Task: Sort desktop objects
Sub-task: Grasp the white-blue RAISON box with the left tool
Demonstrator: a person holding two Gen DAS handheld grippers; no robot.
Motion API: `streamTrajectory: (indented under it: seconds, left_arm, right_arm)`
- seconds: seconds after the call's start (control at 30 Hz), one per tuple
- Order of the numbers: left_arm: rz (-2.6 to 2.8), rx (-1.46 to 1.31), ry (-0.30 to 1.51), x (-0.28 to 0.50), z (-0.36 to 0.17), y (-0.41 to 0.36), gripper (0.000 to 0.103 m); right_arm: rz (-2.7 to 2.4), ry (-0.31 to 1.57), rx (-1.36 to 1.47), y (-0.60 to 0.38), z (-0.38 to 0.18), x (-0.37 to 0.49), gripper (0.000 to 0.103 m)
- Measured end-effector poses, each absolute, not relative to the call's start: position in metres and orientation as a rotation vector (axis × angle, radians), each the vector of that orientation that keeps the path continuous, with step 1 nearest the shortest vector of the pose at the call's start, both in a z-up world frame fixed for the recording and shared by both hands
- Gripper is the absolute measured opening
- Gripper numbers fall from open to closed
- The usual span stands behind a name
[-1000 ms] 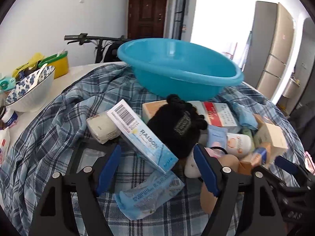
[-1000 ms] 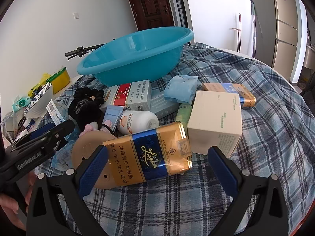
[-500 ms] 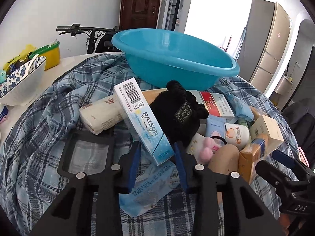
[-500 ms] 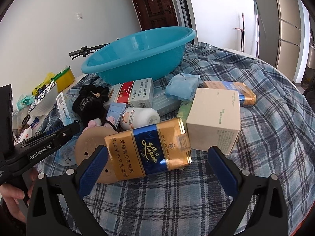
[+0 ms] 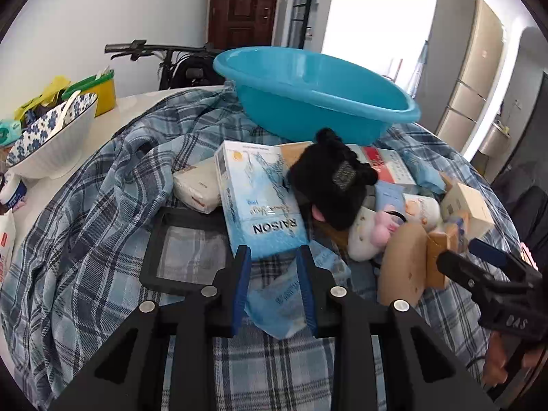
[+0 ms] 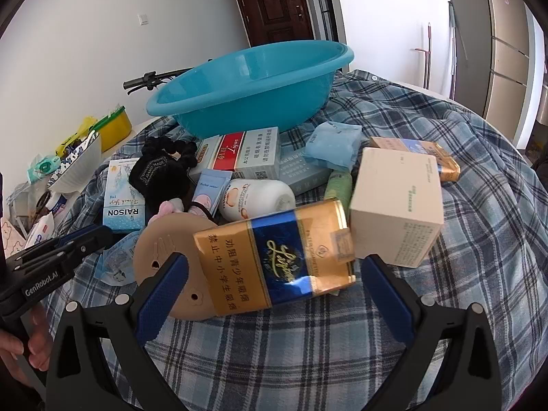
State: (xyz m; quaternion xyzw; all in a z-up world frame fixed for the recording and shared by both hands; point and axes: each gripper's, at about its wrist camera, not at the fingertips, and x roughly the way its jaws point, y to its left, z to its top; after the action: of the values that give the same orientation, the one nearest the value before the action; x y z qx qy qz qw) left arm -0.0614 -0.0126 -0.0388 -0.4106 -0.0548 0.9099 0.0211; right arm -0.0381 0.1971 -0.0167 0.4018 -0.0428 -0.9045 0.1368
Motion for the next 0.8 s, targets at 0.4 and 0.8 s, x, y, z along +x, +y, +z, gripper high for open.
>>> streamTrajectory:
  seconds: [0.4,0.8]
  left_arm:
    - [2.788,-1.329,-0.456,-0.093,-0.055,-0.038,0.069]
    - [2.816,-1.181,-0.391,-0.090,-0.038,-0.027,0.030]
  right_arm:
    - [-2.624,-0.105,1.165,0.197,-0.016,-0.037,0.101]
    - [-2.623,-0.115,1.172,0.201,-0.019,-0.039,0.101]
